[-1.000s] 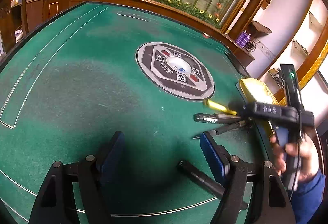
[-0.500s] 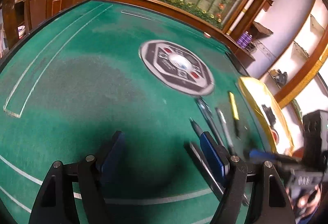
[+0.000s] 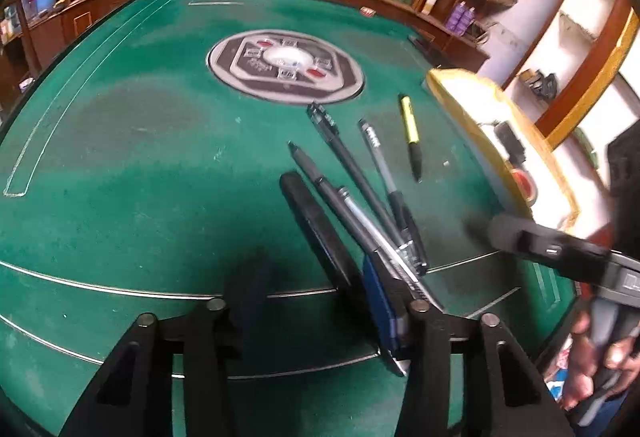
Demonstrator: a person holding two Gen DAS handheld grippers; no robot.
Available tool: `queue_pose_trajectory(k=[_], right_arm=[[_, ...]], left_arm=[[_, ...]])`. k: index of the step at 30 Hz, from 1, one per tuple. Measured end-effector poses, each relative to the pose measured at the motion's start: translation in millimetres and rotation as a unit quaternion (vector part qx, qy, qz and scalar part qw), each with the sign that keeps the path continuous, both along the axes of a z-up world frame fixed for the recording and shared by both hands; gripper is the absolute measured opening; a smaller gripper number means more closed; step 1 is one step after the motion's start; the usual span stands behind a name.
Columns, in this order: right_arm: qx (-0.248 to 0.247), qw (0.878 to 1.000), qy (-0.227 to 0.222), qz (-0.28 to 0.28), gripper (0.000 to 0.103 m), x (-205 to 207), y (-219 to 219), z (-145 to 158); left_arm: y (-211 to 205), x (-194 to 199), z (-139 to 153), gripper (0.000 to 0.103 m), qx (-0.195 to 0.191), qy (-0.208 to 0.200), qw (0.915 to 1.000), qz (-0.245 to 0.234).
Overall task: Organize rigid objects
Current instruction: 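Grasp a black marker with the left tool while the right tool grasps the yellow pen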
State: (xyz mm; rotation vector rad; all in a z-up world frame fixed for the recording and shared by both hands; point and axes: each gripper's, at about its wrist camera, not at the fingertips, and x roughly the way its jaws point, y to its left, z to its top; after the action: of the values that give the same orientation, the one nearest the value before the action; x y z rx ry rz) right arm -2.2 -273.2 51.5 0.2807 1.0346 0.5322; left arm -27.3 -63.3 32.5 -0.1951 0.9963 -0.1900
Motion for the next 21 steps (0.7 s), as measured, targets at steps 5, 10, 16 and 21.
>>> queue_pose_trajectory(k=[5,10,16,21], right_arm=[[-0.004,1.000,-0.012,-0.003,0.068,-5.3,-8.5,1.8],[-0.025,0.999,-0.028,-0.010,0.055,-3.8,-6.4,4.8],[-0.067,0.997,-0.035,-0.030,0.033,28.2,8.9,8.8],[-0.107,0.992,-0.017,-0.061,0.033,75.7,19.5,-0.4]], left_arm=[[-11.0,4.2,-5.4,0.027,0.041,-0.013,0.9991,-0.004],[12.2,8.2,-7.2,0.015,0.053,-0.018,0.9983,0.015],[28.9,9.5,-8.0,0.015,0.050,-0.026,0.9983,0.016],[26.6,12.2,-8.3,0.015,0.056,-0.034,0.9978,0.007]])
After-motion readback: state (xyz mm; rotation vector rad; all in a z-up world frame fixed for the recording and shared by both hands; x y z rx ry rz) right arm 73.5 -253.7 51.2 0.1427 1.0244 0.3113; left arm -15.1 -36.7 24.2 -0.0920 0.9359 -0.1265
